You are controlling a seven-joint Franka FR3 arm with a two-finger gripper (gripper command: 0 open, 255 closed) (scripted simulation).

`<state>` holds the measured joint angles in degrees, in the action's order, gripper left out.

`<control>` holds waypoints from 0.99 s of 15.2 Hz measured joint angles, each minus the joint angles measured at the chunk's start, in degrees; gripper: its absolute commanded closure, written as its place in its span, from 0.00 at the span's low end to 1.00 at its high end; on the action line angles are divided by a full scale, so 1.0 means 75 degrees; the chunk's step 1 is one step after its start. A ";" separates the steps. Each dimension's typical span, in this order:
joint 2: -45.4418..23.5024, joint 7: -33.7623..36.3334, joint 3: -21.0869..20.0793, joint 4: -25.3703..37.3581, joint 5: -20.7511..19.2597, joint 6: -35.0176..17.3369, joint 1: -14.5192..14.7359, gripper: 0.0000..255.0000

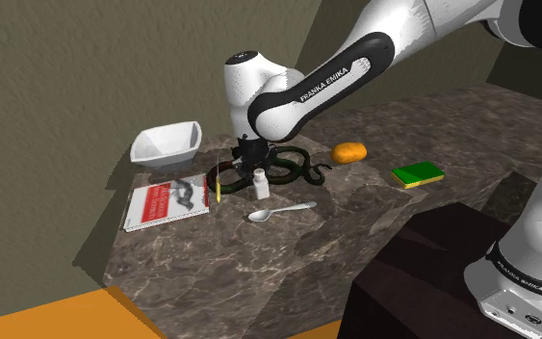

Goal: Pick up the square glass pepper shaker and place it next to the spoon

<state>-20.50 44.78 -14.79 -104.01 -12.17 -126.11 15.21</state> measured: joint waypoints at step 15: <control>0.0447 -0.0121 -0.0091 0.0351 0.0195 0.0774 -0.0010 0.00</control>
<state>-17.15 43.88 -15.47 -101.38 -10.71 -120.30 15.13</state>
